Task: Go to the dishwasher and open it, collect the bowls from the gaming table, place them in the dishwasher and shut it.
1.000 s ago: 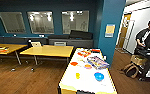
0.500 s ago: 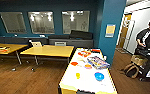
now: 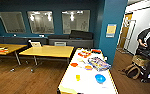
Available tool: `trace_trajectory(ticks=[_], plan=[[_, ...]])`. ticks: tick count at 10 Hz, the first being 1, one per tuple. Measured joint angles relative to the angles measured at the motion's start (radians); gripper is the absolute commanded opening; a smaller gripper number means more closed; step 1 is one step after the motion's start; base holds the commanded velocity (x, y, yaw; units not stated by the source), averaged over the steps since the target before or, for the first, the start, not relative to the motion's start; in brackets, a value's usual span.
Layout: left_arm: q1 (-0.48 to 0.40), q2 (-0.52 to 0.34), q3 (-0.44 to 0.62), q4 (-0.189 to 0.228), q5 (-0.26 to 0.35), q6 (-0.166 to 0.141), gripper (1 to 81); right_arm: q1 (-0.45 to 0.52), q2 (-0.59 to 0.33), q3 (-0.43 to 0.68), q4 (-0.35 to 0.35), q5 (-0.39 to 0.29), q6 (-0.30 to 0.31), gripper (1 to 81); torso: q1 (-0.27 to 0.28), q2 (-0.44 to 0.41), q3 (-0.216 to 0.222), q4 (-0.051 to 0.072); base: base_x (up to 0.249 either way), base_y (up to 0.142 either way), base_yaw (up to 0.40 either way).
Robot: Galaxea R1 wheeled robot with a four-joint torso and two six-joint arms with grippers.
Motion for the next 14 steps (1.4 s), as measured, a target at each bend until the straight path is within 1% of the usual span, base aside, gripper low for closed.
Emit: trace_trajectory(ticks=[2,4,14], plan=[[-0.022,0.0,0.0,0.0,-0.009,0.0,81.1,0.017,0.0,0.0,0.001,0.007,0.0,81.1,0.0,0.0,0.0,0.0,0.159,0.0,0.0],[-0.01,0.0,0.0,0.0,-0.005,0.0,81.1,0.003,0.0,0.0,0.0,0.005,0.0,81.1,0.0,0.0,0.0,0.0,0.16,0.0,0.0],[-0.011,0.0,0.0,0.001,-0.008,0.0,81.1,0.003,-0.002,0.0,0.001,0.006,0.0,81.1,0.001,0.0,0.0,0.0,0.155,0.0,0.0]])
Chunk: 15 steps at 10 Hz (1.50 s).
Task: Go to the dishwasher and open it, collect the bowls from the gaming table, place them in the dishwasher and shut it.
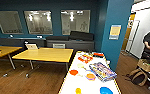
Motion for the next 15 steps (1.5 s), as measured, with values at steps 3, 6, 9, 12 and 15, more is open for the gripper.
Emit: trace_trajectory(ticks=[3,6,9,12,15], plan=[[-0.008,0.0,0.001,0.001,-0.003,0.0,81.1,0.013,-0.006,0.0,0.001,0.007,0.0,81.1,0.001,0.001,0.0,0.0,0.0,0.0,0.0],[0.003,-0.001,0.002,0.001,0.0,0.0,81.1,-0.002,-0.018,0.021,0.001,0.006,0.004,81.1,0.0,0.0,0.0,0.0,0.0,0.0,0.0],[-0.001,-0.023,0.035,0.001,-0.001,-0.001,81.1,0.008,-0.097,0.133,0.001,0.015,0.008,81.1,0.0,0.0,0.0,0.0,0.0,0.0,0.0],[-0.002,-0.101,0.171,0.0,-0.001,-0.001,81.1,0.013,-0.182,0.239,0.003,0.016,0.019,81.1,0.0,0.0,0.0,0.0,0.0,0.0,0.0],[-0.002,-0.183,0.246,-0.003,-0.002,-0.021,81.1,0.037,-0.26,0.364,0.006,0.017,0.062,81.1,0.0,0.0,0.0,0.0,0.0,0.0,0.0]])
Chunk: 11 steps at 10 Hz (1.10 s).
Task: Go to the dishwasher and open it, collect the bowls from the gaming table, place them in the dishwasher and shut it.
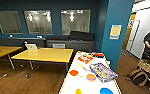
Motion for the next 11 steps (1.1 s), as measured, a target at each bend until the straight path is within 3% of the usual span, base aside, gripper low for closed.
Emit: trace_trajectory(ticks=[3,7,10,11], plan=[[0.0,-0.039,0.051,-0.003,-0.004,-0.024,81.1,0.011,-0.083,0.077,0.007,-0.002,0.054,81.1,0.0,0.0,0.0,0.0,0.0,0.0,0.0],[0.0,-0.036,0.064,-0.004,-0.022,-0.027,81.1,0.035,-0.195,0.252,0.011,-0.002,0.068,81.1,0.0,0.0,0.0,0.0,0.0,0.0,0.0],[0.0,-0.036,0.063,-0.004,-0.022,-0.027,81.1,0.034,-0.178,0.249,0.02,-0.002,0.07,81.1,0.0,0.0,0.0,0.0,0.0,0.0,0.0],[0.0,-0.036,0.062,-0.005,-0.022,-0.027,81.1,0.029,-0.161,0.214,0.051,-0.003,0.072,81.1,0.0,0.0,0.0,0.0,0.0,0.0,0.0]])
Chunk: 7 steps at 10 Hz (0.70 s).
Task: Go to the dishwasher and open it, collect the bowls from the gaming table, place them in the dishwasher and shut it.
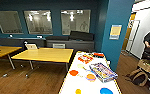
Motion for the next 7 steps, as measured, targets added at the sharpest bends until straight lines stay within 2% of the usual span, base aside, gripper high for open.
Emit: trace_trajectory(ticks=[1,2,4,7], plan=[[0.0,0.0,0.0,-0.002,0.0,0.0,81.1,-0.005,-0.001,-0.031,0.05,-0.002,-0.01,81.1,0.0,0.0,0.0,0.0,0.0,0.0,0.0],[0.0,0.0,0.0,-0.002,0.0,0.0,81.1,-0.005,-0.014,-0.044,0.114,-0.009,-0.049,81.1,0.0,0.0,0.0,0.0,0.0,0.0,0.0],[0.0,0.001,0.0,-0.002,0.0,0.0,81.1,0.005,-0.044,-0.022,0.284,-0.013,-0.19,81.1,0.0,0.0,0.0,0.0,0.0,0.0,0.0],[0.0,0.003,-0.001,-0.002,0.0,0.0,81.1,0.047,-0.143,0.169,0.454,-0.018,-0.338,81.1,0.0,0.0,0.0,0.0,0.0,0.0,0.0]])
